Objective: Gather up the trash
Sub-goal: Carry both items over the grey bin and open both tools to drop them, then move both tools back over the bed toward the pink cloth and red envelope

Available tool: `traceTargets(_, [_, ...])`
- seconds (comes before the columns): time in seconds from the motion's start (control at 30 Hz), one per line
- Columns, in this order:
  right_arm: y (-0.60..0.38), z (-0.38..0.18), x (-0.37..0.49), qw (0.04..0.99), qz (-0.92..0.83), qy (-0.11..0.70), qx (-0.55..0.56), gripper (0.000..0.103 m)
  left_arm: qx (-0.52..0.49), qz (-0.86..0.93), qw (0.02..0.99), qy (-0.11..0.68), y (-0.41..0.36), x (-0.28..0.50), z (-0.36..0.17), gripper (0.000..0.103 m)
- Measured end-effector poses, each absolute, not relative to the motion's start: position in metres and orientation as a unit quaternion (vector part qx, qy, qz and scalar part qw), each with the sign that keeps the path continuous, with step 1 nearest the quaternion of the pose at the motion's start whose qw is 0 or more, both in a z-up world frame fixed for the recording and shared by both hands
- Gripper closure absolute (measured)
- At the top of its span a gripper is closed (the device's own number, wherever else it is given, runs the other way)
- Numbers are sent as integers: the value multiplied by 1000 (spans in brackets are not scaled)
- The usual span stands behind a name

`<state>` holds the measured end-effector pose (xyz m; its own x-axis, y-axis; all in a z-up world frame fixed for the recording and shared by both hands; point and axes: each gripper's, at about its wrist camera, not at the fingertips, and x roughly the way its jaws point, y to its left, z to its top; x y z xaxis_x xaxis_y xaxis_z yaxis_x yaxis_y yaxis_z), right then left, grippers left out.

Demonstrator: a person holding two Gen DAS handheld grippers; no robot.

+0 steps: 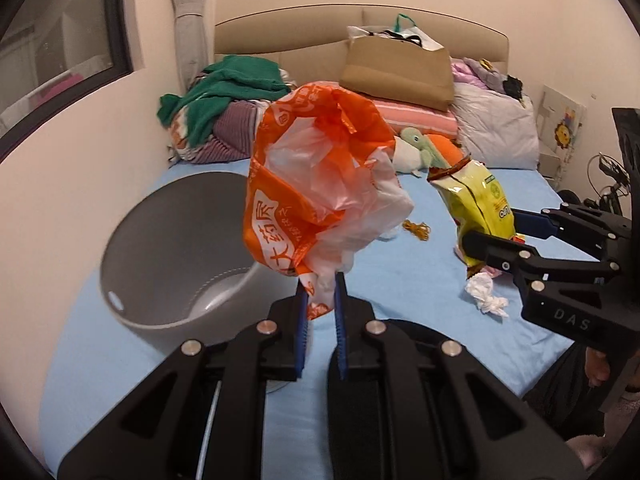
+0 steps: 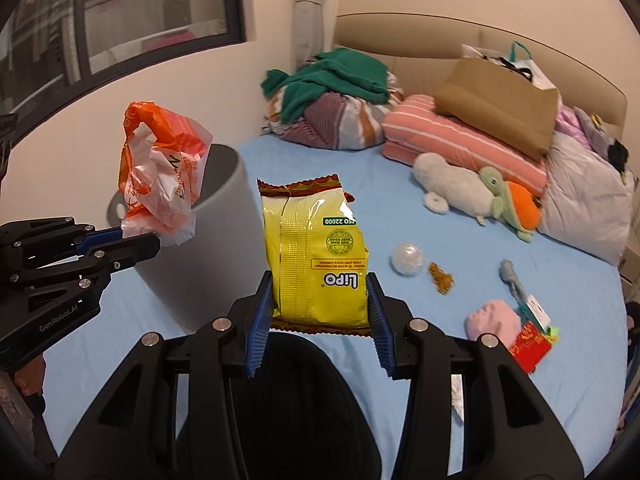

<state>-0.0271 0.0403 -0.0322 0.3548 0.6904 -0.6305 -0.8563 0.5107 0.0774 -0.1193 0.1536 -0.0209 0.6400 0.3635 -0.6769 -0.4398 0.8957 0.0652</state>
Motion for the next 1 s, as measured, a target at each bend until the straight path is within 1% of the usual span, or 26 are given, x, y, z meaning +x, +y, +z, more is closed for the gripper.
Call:
traceTargets(0.23, [110, -7, -58, 773, 547, 285, -152, 61, -59, 297, 886, 350, 203, -154, -5, 90])
traceTargets(0.57, [204, -4, -74, 732, 592, 278, -191, 60, -85, 328, 875, 346, 269, -173, -11, 89])
traceTargets(0.6, [211, -6, -74, 730, 594, 278, -193, 60, -83, 330, 874, 346, 273, -173, -11, 85])
traceTargets(0.63, [219, -7, -73, 728, 595, 279, -196, 59, -81, 331, 874, 346, 277, -173, -12, 84])
traceTargets(0.67, [225, -9, -72, 727, 594, 281, -197, 55, -79, 332, 873, 348, 281, -172, -13, 79])
traceTargets(0.7, [231, -11, -71, 727, 593, 282, -200, 50, -77, 338, 871, 348, 283, -170, -14, 58])
traceTargets(0.73, [238, -13, -70, 728, 591, 281, -205, 46, -75, 345, 870, 345, 286, -169, -15, 42])
traceTargets(0.77, [243, -16, -69, 730, 587, 280, -211, 43, -73, 352, 869, 339, 287, -170, -15, 22])
traceTargets(1.0, [249, -26, -56, 739, 569, 284, -222, 42, -86, 343, 868, 347, 299, -169, -23, 22])
